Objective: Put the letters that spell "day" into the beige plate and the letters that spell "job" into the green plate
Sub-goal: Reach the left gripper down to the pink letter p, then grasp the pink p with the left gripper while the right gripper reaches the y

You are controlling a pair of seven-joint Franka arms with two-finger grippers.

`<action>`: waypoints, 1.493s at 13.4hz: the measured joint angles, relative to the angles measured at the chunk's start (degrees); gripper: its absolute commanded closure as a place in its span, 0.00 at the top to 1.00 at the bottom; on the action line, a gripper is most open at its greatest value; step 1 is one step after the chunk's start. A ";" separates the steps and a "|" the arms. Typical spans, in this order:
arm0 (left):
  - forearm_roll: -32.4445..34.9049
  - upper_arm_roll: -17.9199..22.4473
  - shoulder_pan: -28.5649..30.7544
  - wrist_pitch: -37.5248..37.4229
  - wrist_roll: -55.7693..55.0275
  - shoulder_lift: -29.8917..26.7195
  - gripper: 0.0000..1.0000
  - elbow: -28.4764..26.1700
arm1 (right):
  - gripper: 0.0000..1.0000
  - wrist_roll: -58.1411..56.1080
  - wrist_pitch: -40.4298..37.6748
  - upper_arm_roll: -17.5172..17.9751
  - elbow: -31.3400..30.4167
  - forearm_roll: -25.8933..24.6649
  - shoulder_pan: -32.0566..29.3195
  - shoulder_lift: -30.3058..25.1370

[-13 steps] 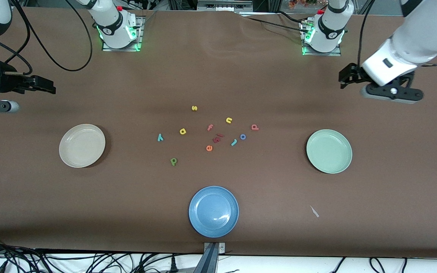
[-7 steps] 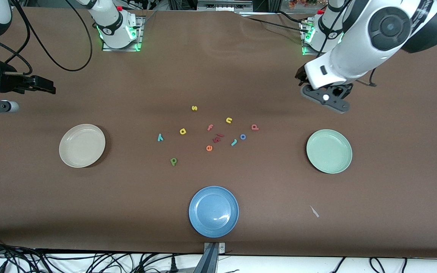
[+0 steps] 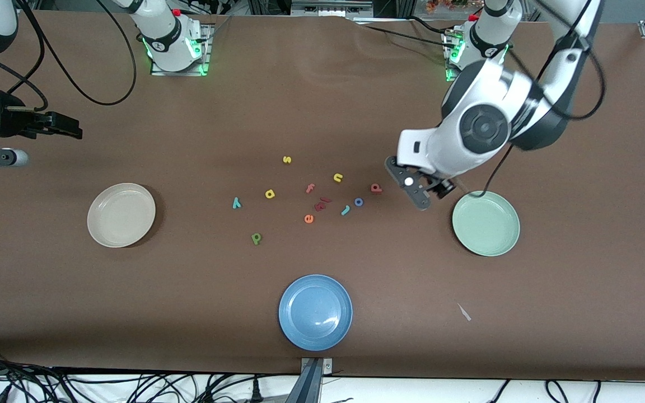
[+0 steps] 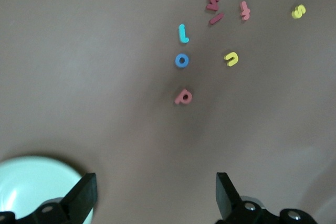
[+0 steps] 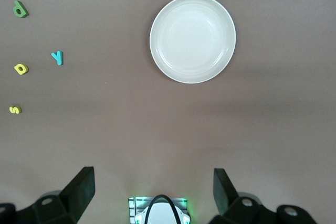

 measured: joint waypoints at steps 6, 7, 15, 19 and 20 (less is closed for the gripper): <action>4.04 -1.02 -4.88 17.28 5.75 5.12 1.00 -9.39 | 1.00 0.00 0.24 0.00 -0.01 0.00 0.02 0.04; 5.12 -1.04 -6.11 18.84 5.73 6.01 1.00 -10.86 | 1.00 0.00 0.33 0.00 -0.02 0.01 0.03 0.08; 11.06 -1.04 -8.70 22.66 6.11 12.34 0.66 -11.87 | 1.00 0.01 1.23 0.55 -0.22 0.09 0.96 1.44; 11.27 -0.98 -9.12 23.84 6.14 13.16 0.63 -11.87 | 1.00 1.84 2.96 0.72 -0.30 0.39 3.58 3.49; 11.30 -0.98 -9.13 24.14 6.17 13.43 0.62 -11.87 | 1.00 3.32 3.73 0.77 -0.41 0.43 4.60 3.89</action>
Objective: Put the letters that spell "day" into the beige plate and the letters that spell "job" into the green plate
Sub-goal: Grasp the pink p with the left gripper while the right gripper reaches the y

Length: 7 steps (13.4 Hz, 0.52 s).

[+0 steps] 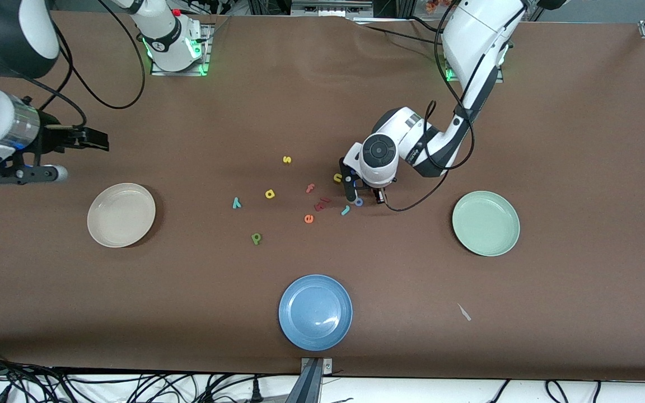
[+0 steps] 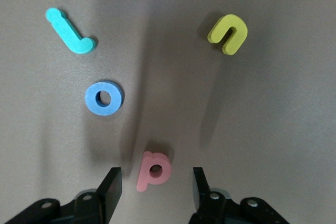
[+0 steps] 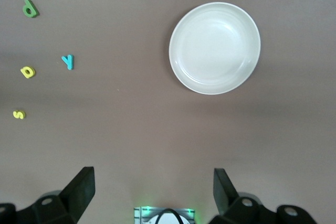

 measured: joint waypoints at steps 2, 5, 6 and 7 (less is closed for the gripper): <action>0.06 -0.01 -0.18 0.74 0.06 0.50 0.52 0.00 | 1.00 1.99 1.75 0.03 -0.64 0.50 1.87 0.65; 0.37 0.01 -0.41 1.19 0.09 0.90 0.03 0.04 | 1.00 6.16 5.93 0.04 -2.36 1.78 3.51 1.78; 1.19 0.02 -0.41 1.35 0.09 0.90 0.01 0.11 | 1.00 7.01 7.78 0.04 -3.24 1.82 4.06 2.08; 1.86 -0.01 -0.43 1.42 0.08 0.87 0.01 0.16 | 1.00 8.11 9.75 0.04 -4.29 1.87 4.63 2.35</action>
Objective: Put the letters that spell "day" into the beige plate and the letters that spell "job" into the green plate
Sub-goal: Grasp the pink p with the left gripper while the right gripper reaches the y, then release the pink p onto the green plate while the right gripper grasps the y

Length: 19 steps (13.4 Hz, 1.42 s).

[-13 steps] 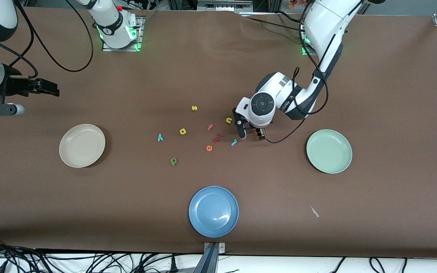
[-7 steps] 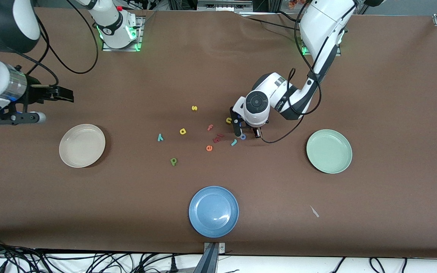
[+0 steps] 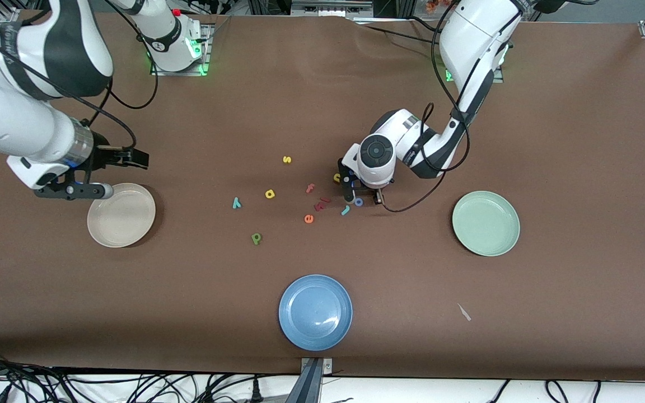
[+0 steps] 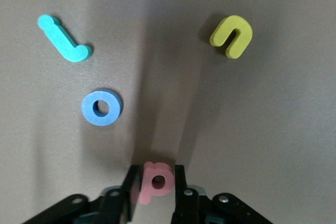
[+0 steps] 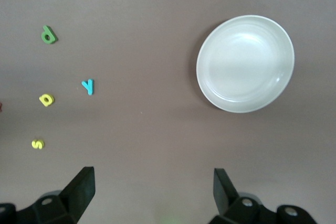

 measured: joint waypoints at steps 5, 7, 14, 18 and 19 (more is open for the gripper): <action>0.21 0.22 0.08 -2.62 0.00 -0.80 0.02 1.06 | 1.00 10.64 7.63 0.17 -2.81 0.17 6.25 4.07; 0.24 0.51 0.82 -7.49 0.00 -2.72 0.04 1.84 | 1.00 12.67 9.41 0.20 -2.88 0.17 8.03 5.66; 3.70 1.31 14.51 -12.95 15.86 -6.36 0.04 1.56 | 1.00 13.01 30.17 0.58 -12.49 0.19 11.22 10.50; 6.86 1.39 21.69 -12.94 17.21 -5.98 0.04 1.12 | 1.00 13.03 41.16 3.18 -17.94 0.19 11.28 12.31; 7.13 1.42 22.63 -12.80 17.42 -5.89 0.04 1.10 | 1.00 13.04 43.22 3.84 -18.32 0.19 11.31 13.48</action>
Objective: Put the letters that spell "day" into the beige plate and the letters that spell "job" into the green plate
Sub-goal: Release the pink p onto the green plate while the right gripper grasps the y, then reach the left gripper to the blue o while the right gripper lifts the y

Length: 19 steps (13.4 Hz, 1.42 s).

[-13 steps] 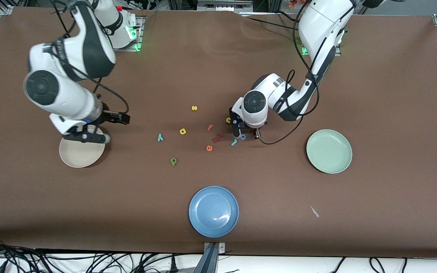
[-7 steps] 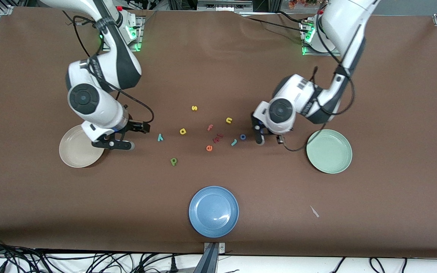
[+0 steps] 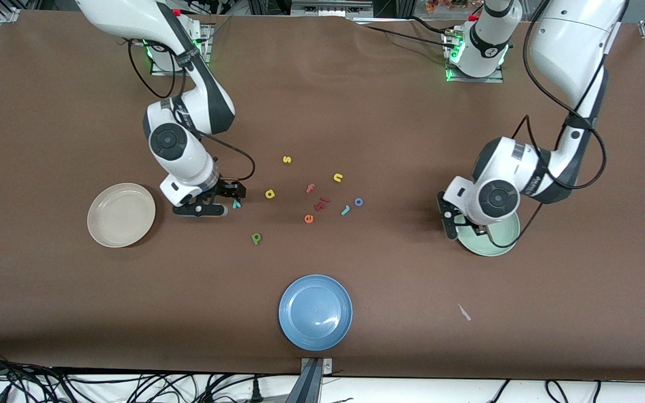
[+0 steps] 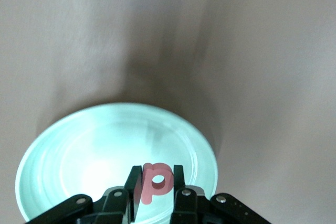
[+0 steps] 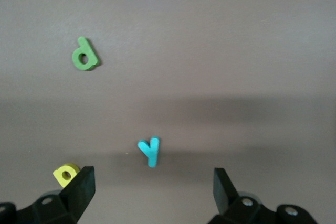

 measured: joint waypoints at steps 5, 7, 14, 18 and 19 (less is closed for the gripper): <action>1.91 0.15 6.39 2.36 -0.01 1.85 0.46 -0.87 | 0.99 -5.14 2.93 1.66 -0.08 -0.01 0.13 4.16; 1.91 0.12 7.80 3.41 0.00 2.42 1.00 -1.61 | 0.97 -8.41 2.95 1.66 -0.07 -0.01 -0.03 4.42; 0.54 -3.54 8.11 2.06 -3.16 -0.40 1.00 -1.81 | 0.75 -10.75 3.81 1.64 -0.01 -0.01 -0.87 6.38; -0.81 -11.38 7.65 -0.68 -21.95 -2.63 1.00 -1.82 | 0.62 -10.87 3.86 1.65 0.02 -0.01 -1.20 6.52; -0.84 -12.98 7.41 -0.73 -26.77 -2.59 1.00 -1.93 | 0.58 -10.87 3.89 1.66 0.08 0.02 -1.20 6.56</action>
